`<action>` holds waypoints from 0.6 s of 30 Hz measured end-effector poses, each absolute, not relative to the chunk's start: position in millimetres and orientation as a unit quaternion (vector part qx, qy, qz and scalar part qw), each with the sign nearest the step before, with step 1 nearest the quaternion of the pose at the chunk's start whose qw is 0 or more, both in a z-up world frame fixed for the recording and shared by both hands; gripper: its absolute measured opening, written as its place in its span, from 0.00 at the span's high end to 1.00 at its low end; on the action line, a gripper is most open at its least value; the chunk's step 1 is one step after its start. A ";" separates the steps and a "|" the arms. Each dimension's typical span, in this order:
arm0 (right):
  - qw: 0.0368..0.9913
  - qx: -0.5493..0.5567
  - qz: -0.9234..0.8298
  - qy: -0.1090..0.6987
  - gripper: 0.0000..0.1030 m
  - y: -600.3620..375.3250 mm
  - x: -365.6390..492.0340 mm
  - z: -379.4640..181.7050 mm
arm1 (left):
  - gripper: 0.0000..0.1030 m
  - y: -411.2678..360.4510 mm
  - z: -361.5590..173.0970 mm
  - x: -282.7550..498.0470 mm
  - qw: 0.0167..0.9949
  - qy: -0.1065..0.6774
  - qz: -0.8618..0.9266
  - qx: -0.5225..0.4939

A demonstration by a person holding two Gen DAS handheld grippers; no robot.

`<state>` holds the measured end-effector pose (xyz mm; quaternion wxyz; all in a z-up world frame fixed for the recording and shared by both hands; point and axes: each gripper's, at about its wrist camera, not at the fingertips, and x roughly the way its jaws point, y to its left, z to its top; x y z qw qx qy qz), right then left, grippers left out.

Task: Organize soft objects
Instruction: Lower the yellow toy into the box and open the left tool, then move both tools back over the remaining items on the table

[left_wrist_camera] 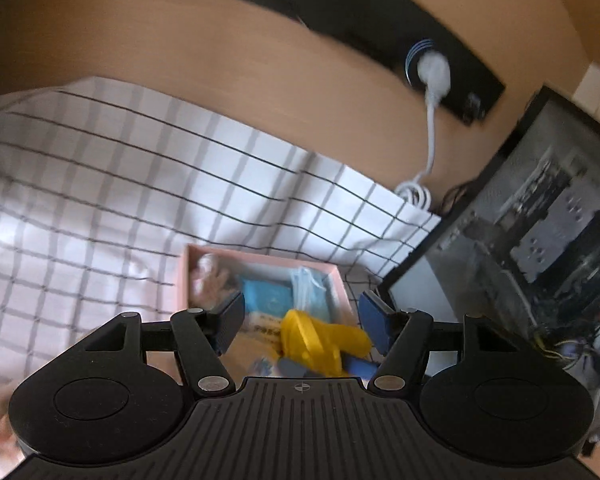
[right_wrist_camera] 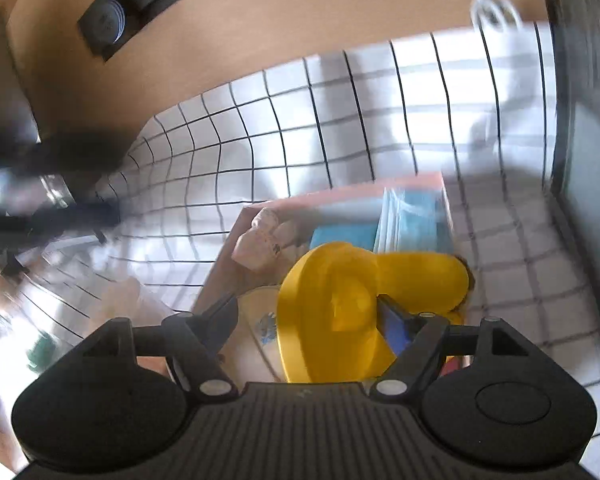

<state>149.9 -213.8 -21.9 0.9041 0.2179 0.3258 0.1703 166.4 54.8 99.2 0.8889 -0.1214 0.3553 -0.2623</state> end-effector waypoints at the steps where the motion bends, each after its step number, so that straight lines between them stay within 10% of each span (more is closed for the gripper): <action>1: 0.901 0.223 0.172 0.330 0.26 -214.6 151.8 -20.6 | 0.34 65.8 99.0 159.0 0.891 0.351 -0.257 -0.127; 18: 0.923 0.120 0.160 0.328 0.22 -172.4 92.4 22.1 | 0.34 242.0 43.2 37.4 0.946 0.269 -0.125 -0.134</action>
